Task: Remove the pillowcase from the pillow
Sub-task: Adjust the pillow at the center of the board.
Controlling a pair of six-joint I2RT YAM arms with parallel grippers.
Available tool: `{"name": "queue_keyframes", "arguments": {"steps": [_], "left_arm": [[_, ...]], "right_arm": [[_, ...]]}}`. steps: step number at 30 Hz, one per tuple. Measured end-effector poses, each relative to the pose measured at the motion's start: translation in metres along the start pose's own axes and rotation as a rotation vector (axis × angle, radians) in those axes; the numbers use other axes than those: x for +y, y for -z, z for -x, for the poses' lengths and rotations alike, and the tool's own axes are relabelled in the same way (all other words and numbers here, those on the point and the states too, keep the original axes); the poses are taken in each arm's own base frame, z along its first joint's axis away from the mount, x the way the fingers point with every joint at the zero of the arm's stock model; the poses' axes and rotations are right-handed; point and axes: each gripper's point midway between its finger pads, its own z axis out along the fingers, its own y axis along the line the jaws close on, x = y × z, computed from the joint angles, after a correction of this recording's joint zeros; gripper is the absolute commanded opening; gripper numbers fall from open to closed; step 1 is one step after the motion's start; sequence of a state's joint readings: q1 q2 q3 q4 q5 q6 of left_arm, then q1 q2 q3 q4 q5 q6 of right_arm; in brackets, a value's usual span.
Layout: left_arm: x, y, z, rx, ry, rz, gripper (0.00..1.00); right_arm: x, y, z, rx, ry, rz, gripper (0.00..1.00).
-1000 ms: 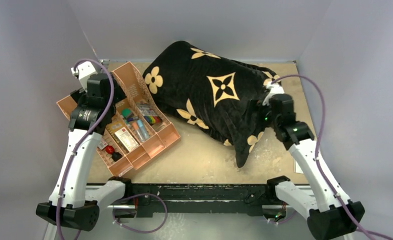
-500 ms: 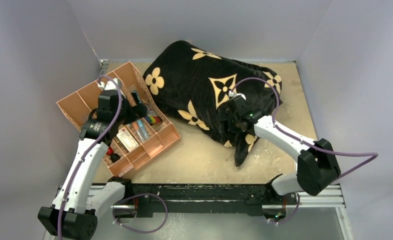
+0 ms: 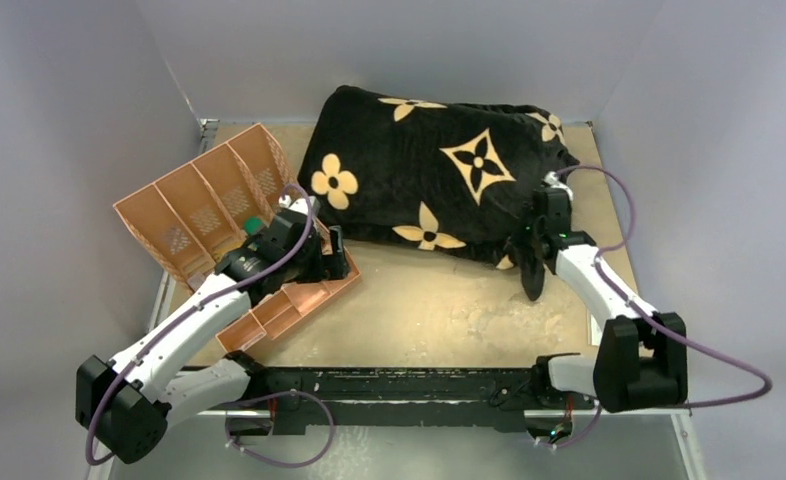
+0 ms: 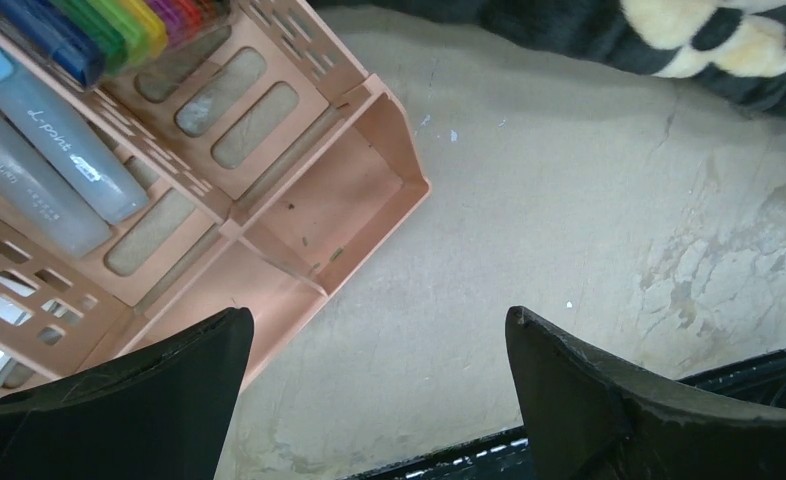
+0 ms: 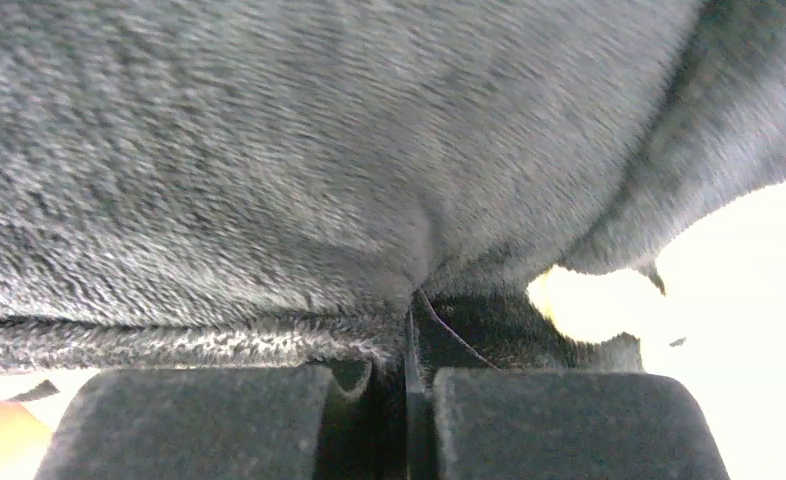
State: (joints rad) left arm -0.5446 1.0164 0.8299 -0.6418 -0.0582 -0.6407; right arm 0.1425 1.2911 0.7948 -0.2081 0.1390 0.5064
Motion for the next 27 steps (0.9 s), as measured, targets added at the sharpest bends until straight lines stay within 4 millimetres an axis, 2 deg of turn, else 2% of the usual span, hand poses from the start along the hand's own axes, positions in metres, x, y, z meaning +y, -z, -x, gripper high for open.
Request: {"name": "queue_keyframes", "arguments": {"steps": [2, 5, 10, 12, 14, 15, 17, 19, 23, 27], "left_arm": [[-0.004, -0.003, -0.003, 0.006, -0.014, 0.005, 0.95], [-0.01, -0.007, -0.008, 0.013, -0.031, 0.006, 0.95], [-0.024, -0.013, -0.018, 0.019, -0.058, -0.009, 0.94], [-0.027, -0.016, -0.024, 0.025, -0.069, -0.002, 0.94], [-0.028, -0.02, -0.029, 0.03, -0.072, 0.018, 0.93], [-0.027, -0.022, -0.031, 0.03, -0.073, 0.034, 0.93], [-0.021, -0.027, -0.032, 0.019, -0.065, 0.083, 0.93], [-0.007, -0.031, -0.031, -0.004, -0.05, 0.164, 0.95], [0.024, -0.026, -0.021, -0.092, 0.016, 0.335, 0.99], [0.035, -0.008, -0.004, -0.209, 0.106, 0.37, 0.99]], "right_arm": [[-0.016, -0.001, 0.009, -0.023, -0.078, 0.006, 0.0], [-0.053, 0.004, 0.025, -0.083, -0.21, -0.014, 0.0], [-0.121, 0.036, 0.043, -0.216, -0.388, -0.138, 0.02], [-0.141, 0.053, 0.042, -0.248, -0.43, -0.191, 0.23], [-0.15, 0.064, 0.038, -0.253, -0.44, -0.219, 0.43], [-0.151, 0.069, 0.036, -0.246, -0.431, -0.225, 0.49], [-0.146, 0.075, 0.035, -0.23, -0.395, -0.201, 0.71], [-0.132, 0.084, 0.04, -0.23, -0.355, -0.135, 0.79], [-0.097, 0.111, 0.059, -0.262, -0.271, 0.029, 0.82], [-0.063, 0.139, 0.075, -0.279, -0.19, 0.172, 0.82]]}}
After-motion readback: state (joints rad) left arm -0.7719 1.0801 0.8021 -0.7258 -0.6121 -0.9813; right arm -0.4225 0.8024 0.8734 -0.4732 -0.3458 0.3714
